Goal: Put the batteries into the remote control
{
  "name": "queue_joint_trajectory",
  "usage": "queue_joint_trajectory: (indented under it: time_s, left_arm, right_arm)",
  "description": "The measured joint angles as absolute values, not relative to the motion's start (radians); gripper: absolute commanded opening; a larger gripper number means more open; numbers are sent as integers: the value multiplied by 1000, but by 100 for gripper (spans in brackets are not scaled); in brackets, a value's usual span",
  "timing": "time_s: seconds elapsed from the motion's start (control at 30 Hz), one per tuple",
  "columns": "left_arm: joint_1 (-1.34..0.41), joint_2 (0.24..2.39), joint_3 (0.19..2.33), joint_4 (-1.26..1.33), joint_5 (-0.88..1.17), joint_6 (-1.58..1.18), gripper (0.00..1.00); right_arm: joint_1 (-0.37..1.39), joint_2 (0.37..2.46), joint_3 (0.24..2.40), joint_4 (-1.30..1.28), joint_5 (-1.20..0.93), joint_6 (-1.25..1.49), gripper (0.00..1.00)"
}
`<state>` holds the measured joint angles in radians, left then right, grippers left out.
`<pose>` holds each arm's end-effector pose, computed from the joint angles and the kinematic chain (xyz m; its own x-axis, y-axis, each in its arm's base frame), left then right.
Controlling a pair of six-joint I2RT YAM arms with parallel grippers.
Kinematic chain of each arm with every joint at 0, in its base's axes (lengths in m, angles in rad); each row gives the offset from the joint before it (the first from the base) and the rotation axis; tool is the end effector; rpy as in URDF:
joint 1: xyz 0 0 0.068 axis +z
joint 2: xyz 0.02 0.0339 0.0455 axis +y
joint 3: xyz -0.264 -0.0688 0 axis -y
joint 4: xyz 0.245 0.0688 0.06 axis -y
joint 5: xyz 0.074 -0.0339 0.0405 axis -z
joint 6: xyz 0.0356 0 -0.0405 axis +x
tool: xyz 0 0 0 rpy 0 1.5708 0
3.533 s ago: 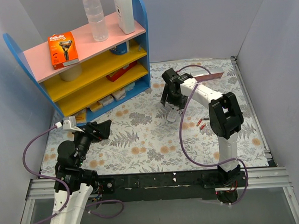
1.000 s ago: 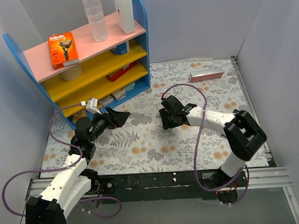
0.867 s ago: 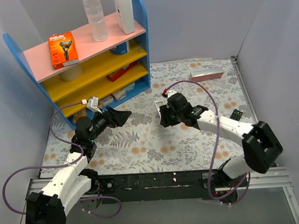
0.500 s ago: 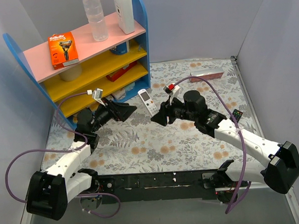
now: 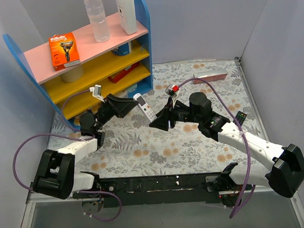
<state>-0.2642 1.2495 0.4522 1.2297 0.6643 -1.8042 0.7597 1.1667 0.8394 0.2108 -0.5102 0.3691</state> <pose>0.2292 -0.0847 0.2734 -0.8193 -0.5719 -0.0413 0.2210 -0.2484 -0.9431 0.1851 0.1998 0.3221 -0.4223 0.0331 -0.9059 -0.8581 0.3074 0.4113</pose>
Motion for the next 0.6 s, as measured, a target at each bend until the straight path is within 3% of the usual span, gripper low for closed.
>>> queue_joint_trajectory:
  time_s: [0.27, 0.6]
  left_arm:
    - [-282, 1419, 495, 1319, 694, -1974, 97]
    - [-292, 1435, 518, 1325, 707, -2006, 81]
  right_arm:
    - [746, 1173, 836, 216, -526, 406, 30]
    - [746, 1183, 836, 221, -536, 426, 30]
